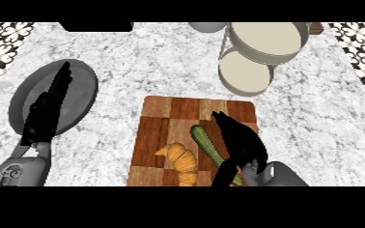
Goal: Pick the squash from the cutting board and place it in the tiered basket
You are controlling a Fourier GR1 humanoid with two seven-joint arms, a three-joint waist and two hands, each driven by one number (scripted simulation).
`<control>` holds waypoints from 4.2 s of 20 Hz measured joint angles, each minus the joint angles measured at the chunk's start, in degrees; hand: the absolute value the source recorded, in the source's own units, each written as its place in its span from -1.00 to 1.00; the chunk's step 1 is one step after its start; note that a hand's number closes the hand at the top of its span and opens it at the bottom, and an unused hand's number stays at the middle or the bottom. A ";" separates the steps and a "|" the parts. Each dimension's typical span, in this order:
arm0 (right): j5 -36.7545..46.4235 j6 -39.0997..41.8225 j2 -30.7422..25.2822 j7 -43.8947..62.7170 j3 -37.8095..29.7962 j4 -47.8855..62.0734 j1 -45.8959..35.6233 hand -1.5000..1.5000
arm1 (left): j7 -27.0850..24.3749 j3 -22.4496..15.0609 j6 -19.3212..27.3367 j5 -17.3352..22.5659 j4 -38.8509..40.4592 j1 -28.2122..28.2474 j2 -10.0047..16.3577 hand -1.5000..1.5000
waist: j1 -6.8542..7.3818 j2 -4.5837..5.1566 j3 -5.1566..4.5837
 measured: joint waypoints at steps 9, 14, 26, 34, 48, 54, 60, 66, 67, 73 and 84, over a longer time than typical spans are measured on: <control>3.33 2.27 3.81 -2.64 -2.28 4.67 1.31 -1.00 | -0.67 1.95 -2.02 -0.97 -0.43 1.15 -0.80 0.00 | -0.02 0.02 0.00; 5.40 3.15 7.15 -4.54 -3.02 9.05 2.19 -1.00 | -0.02 2.47 -2.36 -2.18 0.40 -0.48 -1.91 0.00 | -0.03 0.02 0.00; 10.70 8.83 8.27 -9.08 -1.18 12.48 0.66 1.00 | -0.34 2.81 -2.63 -4.06 -0.44 0.68 -3.74 0.00 | -0.20 -0.58 -0.51; 8.86 3.95 12.23 -6.73 -2.89 12.08 -0.29 1.00 | -0.10 3.49 -3.37 -4.36 0.23 -0.85 -4.21 0.00 | 0.22 -0.20 -0.20; 19.98 -25.15 13.99 1.99 -5.06 26.51 -31.23 1.00 | -0.96 0.89 -4.17 -5.55 2.36 -4.04 -5.71 0.00 | 5.60 0.58 -0.14; 29.64 -30.29 13.92 4.10 -7.14 31.53 -43.15 1.00 | -0.56 1.30 -4.07 -5.75 2.88 -4.39 -5.39 0.00 | 4.68 0.23 -0.18; 36.23 -29.63 13.90 7.59 -8.89 38.61 -54.06 1.00 | -1.05 2.10 -4.35 -5.33 3.00 -3.54 -4.96 0.00 | 3.47 0.04 -0.19; 35.16 -27.91 14.00 6.97 -13.63 43.92 -60.82 1.00 | -0.91 3.19 -4.13 -5.11 2.46 -2.76 -4.54 0.00 | 2.23 0.06 -0.10; 34.82 -28.00 14.00 6.61 -14.41 44.41 -61.42 1.00 | -0.75 3.44 -4.38 -4.91 2.37 -2.91 -4.31 0.00 | 2.07 0.07 -0.09; 35.50 -28.44 13.95 2.90 -18.23 51.78 -63.52 1.00 | -1.97 3.66 -3.74 -5.36 1.95 -1.30 -4.86 0.00 | 1.43 0.19 -0.07; 41.42 -22.48 5.64 -0.68 -18.81 63.86 -64.61 1.00 | -1.68 5.17 -4.50 -4.79 2.83 -2.15 -4.06 0.00 | 0.57 0.13 -0.04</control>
